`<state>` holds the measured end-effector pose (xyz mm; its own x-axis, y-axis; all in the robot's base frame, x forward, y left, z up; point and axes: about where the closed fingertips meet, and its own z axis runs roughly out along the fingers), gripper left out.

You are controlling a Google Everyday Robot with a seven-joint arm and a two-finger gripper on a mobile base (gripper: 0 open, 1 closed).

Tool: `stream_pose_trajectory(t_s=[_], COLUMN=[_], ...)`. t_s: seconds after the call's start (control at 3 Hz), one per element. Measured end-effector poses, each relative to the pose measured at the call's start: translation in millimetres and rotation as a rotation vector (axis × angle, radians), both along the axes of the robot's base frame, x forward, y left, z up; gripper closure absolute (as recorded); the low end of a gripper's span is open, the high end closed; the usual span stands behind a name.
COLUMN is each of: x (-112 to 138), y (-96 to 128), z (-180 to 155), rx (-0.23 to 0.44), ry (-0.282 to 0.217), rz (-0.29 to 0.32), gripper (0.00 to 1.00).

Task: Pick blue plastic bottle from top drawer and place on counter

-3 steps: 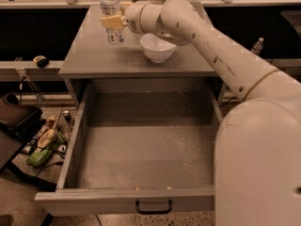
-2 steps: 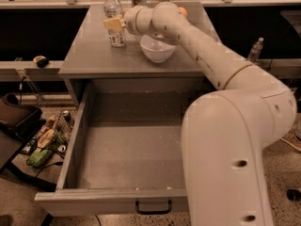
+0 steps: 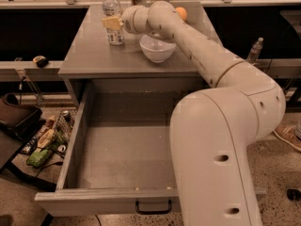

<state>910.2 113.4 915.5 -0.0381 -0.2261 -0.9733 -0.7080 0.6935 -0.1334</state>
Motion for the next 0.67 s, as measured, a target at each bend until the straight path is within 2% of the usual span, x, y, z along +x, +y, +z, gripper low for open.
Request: stream_pose_trajectory(t_s=[0.33, 0.67], x=[0.0, 0.0], y=[0.1, 0.1], z=[0.0, 0.0], rx=[0.0, 0.0], ry=[0.0, 0.0], rz=[0.0, 0.0], gripper=[0.5, 0.26])
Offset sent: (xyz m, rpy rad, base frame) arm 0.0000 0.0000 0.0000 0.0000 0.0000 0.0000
